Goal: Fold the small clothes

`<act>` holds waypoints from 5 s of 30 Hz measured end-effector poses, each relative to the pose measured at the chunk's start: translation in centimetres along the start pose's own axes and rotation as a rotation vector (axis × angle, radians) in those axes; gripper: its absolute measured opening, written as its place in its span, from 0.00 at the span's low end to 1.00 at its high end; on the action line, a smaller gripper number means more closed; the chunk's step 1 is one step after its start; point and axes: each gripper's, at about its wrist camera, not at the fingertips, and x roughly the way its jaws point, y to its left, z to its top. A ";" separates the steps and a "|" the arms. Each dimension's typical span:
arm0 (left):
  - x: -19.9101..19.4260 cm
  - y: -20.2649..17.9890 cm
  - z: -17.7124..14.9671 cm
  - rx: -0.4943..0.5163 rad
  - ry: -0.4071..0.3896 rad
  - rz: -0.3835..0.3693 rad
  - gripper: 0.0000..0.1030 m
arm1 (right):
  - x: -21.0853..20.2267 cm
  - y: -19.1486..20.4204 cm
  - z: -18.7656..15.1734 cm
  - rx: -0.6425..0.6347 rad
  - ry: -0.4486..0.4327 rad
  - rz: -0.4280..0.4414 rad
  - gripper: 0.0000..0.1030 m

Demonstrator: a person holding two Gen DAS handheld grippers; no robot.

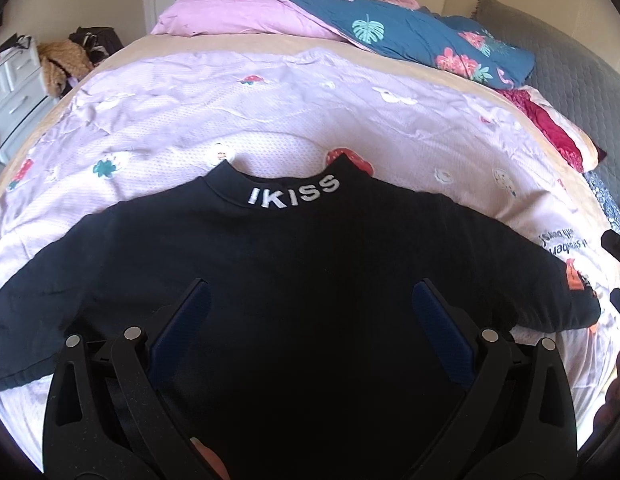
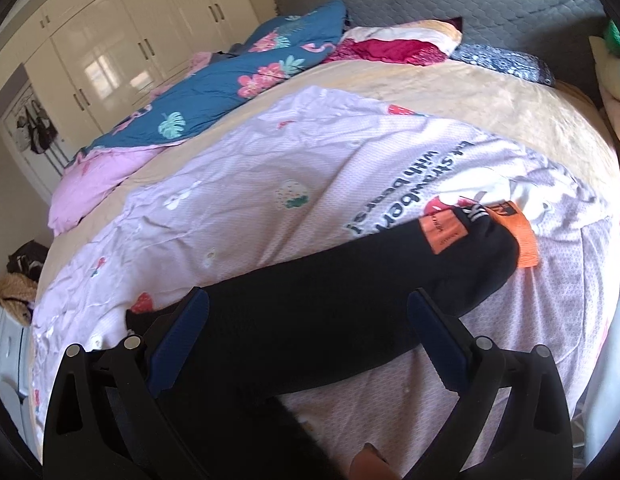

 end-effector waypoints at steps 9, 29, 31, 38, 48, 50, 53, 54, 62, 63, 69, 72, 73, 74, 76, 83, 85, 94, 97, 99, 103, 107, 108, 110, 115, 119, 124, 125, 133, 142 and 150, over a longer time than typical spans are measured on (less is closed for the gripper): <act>1.6 -2.0 -1.1 0.056 0.025 -0.036 0.92 | 3.0 -6.1 0.4 0.135 0.049 -0.108 0.96; 3.3 -4.7 -3.8 0.141 0.065 -0.132 0.92 | 9.1 -15.5 2.1 0.518 0.095 -0.135 0.63; 3.0 -3.7 -3.1 0.115 0.054 -0.128 0.92 | 8.9 -16.8 2.0 0.582 0.063 -0.088 0.45; 1.6 0.7 -0.1 -0.005 0.012 -0.087 0.92 | 6.9 -17.9 2.4 0.636 -0.019 0.115 0.14; -1.8 6.0 1.7 -0.137 -0.033 -0.073 0.92 | 1.1 -9.4 5.0 0.274 -0.114 0.298 0.14; -2.4 6.8 1.8 -0.157 -0.038 -0.091 0.92 | 0.3 -8.0 4.9 0.239 -0.116 0.312 0.14; -3.2 8.0 1.9 -0.192 -0.053 -0.152 0.92 | -1.2 -5.3 4.1 0.170 -0.118 0.341 0.14; -3.5 8.3 1.8 -0.199 -0.059 -0.158 0.92 | -1.7 -4.4 3.7 0.149 -0.118 0.353 0.14; -4.6 10.5 1.7 -0.245 -0.082 -0.151 0.92 | -2.7 1.5 1.4 -0.009 -0.101 0.415 0.14; -4.5 10.8 1.7 -0.257 -0.078 -0.150 0.92 | -2.9 2.4 1.0 -0.037 -0.104 0.419 0.14; -4.1 12.1 1.1 -0.299 -0.077 -0.168 0.92 | -3.7 6.2 -1.3 -0.153 -0.090 0.452 0.14; -3.9 12.9 0.6 -0.354 -0.076 -0.242 0.92 | -3.6 7.5 -2.3 -0.198 -0.080 0.458 0.14; -3.8 13.1 0.5 -0.368 -0.073 -0.264 0.92 | -3.6 8.1 -2.8 -0.218 -0.077 0.464 0.14; -3.7 13.2 0.4 -0.374 -0.068 -0.277 0.92 | -3.5 8.8 -3.3 -0.247 -0.074 0.469 0.14; -3.5 13.3 0.4 -0.379 -0.060 -0.279 0.92 | -3.2 10.0 -4.4 -0.306 -0.066 0.465 0.15; -2.0 13.5 -0.1 -0.390 -0.020 -0.281 0.92 | -0.5 13.2 -8.5 -0.452 0.020 0.433 0.16; -1.4 13.4 -0.3 -0.395 0.000 -0.289 0.92 | 0.0 14.0 -9.7 -0.490 0.037 0.429 0.16; 1.0 12.6 -1.2 -0.406 0.072 -0.342 0.92 | 2.4 16.0 -13.4 -0.610 0.155 0.441 0.27; 1.8 12.5 -1.5 -0.420 0.097 -0.377 0.92 | 2.4 16.1 -13.8 -0.613 0.209 0.501 0.52; 2.1 12.5 -1.8 -0.423 0.110 -0.377 0.92 | 1.9 15.9 -13.4 -0.599 0.229 0.574 0.62; 2.9 12.1 -2.2 -0.419 0.141 -0.400 0.92 | 1.3 14.1 -10.8 -0.477 0.219 0.641 0.70; 3.8 10.3 -2.9 -0.375 0.181 -0.431 0.75 | 2.1 12.1 -8.9 -0.387 0.206 0.573 0.70; 4.1 9.6 -3.1 -0.358 0.196 -0.438 0.68 | 2.3 11.6 -8.6 -0.368 0.206 0.552 0.70; 4.8 8.5 -3.5 -0.347 0.224 -0.452 0.50 | 2.7 10.7 -7.7 -0.325 0.203 0.532 0.70; 5.3 6.5 -3.8 -0.310 0.224 -0.427 0.48 | 2.7 9.2 -6.4 -0.279 0.164 0.491 0.70; 5.1 5.6 -3.4 -0.280 0.195 -0.436 0.09 | 2.8 8.6 -5.9 -0.267 0.146 0.473 0.70; 3.1 5.0 -2.3 -0.242 0.132 -0.472 0.07 | 2.8 8.1 -5.3 -0.266 0.111 0.431 0.70; 2.3 4.9 -2.1 -0.231 0.108 -0.480 0.06 | 2.8 8.0 -5.2 -0.261 0.106 0.425 0.70; -4.9 5.1 -0.2 -0.172 -0.104 -0.483 0.05 | 2.1 7.0 -4.3 -0.246 0.055 0.402 0.70; -8.7 7.7 0.1 -0.190 -0.218 -0.412 0.05 | 1.7 7.0 -4.2 -0.279 0.024 0.377 0.70; -5.9 10.3 -1.3 -0.239 -0.117 -0.360 0.00 | 2.5 7.8 -5.0 -0.317 0.068 0.354 0.70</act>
